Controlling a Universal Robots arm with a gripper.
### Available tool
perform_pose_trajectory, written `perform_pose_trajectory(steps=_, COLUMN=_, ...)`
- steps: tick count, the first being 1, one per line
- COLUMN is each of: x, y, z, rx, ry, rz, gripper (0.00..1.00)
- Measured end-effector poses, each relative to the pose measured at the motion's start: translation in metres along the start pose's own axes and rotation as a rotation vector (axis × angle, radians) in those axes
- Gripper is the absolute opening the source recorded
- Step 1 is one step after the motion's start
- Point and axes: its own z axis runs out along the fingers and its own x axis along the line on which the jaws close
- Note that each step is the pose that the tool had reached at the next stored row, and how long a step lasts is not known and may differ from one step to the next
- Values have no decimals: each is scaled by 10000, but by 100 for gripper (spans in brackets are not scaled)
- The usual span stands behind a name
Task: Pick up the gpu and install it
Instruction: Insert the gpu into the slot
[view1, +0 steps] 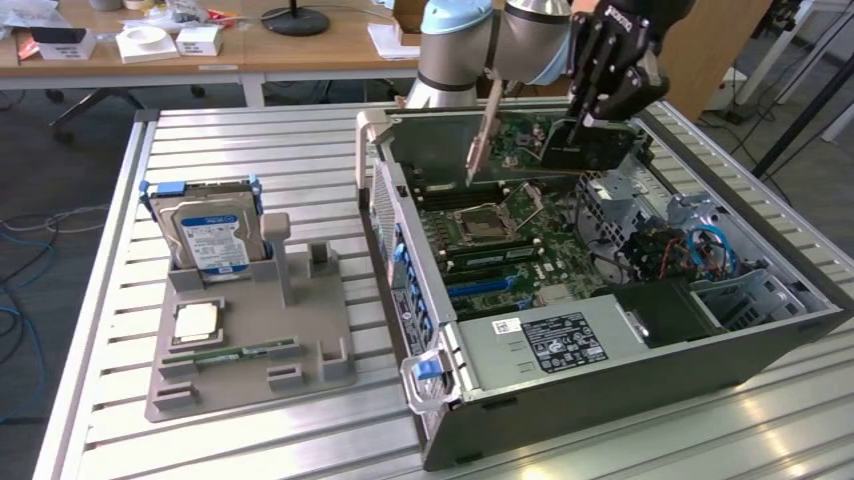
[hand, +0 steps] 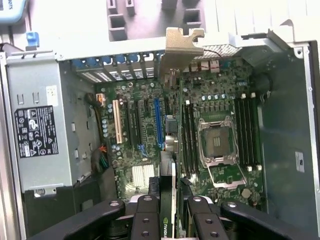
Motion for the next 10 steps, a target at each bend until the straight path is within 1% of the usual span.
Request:
perform_pose_trajectory(steps=2, x=-1, y=0, z=1, rx=-4, ry=9, rz=-170, gripper=26)
perform_pose_trajectory(steps=4, x=-1, y=-1, z=8, rx=-4, ry=9, rz=-186, gripper=26)
perform_pose_trajectory(steps=7, x=0, y=-2, z=40, rx=1, ry=8, rz=-292, gripper=26)
perform_pose_trajectory(steps=10, x=0, y=-2, z=67, rx=10, ry=0, rz=-508, gripper=26)
